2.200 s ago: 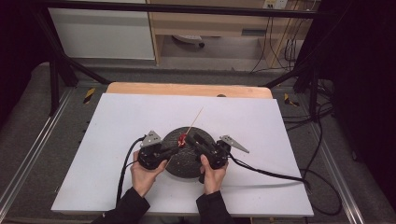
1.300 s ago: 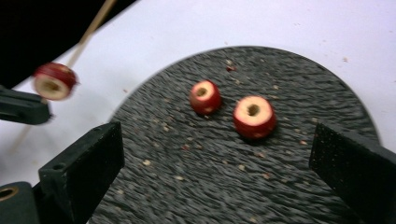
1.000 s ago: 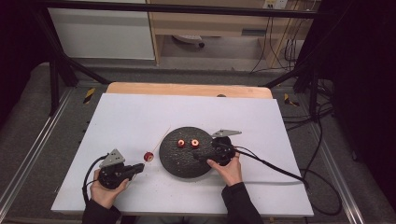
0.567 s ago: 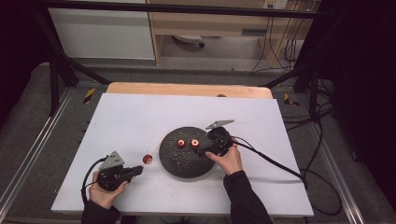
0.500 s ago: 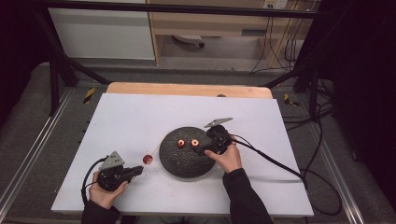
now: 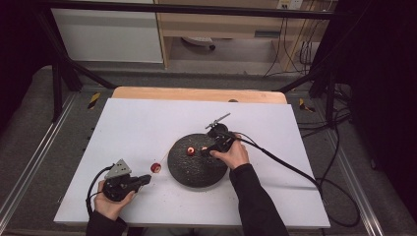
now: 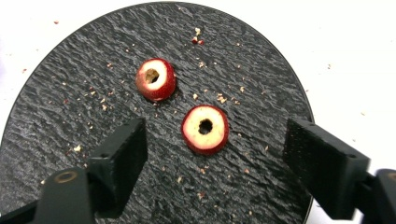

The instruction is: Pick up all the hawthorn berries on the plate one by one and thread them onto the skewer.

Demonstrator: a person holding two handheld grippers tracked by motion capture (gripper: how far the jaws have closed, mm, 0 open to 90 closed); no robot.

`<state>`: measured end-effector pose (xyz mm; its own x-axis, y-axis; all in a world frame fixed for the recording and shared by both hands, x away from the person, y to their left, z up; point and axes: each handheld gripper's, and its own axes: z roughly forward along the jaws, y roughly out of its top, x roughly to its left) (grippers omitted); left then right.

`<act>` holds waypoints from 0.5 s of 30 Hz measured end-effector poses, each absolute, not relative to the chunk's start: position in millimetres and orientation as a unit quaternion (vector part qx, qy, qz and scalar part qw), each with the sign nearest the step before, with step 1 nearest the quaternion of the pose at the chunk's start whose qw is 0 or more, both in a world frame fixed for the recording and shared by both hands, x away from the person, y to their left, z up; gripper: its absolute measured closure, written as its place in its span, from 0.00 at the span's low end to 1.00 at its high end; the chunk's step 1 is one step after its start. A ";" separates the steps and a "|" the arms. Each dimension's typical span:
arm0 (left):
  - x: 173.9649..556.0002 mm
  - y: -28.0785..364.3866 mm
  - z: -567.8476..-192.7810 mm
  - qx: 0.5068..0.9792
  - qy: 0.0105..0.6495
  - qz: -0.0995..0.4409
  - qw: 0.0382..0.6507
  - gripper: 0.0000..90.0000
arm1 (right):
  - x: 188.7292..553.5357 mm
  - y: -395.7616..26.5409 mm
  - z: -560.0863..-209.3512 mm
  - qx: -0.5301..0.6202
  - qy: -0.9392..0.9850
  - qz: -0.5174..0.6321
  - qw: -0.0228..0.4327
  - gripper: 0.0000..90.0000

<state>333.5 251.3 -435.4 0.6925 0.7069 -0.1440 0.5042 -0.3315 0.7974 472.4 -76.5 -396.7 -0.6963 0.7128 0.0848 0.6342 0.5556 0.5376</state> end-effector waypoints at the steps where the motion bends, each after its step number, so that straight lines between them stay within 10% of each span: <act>1: 333.5 251.3 -435.4 0.808 0.375 0.115 0.440 0.98 | 474.0 -74.7 -396.1 0.382 0.881 0.269 0.071 0.29; 15: 334.3 250.2 -435.8 0.809 0.374 0.113 0.439 0.98 | 488.8 -66.1 -407.8 0.377 0.895 0.235 0.043 0.52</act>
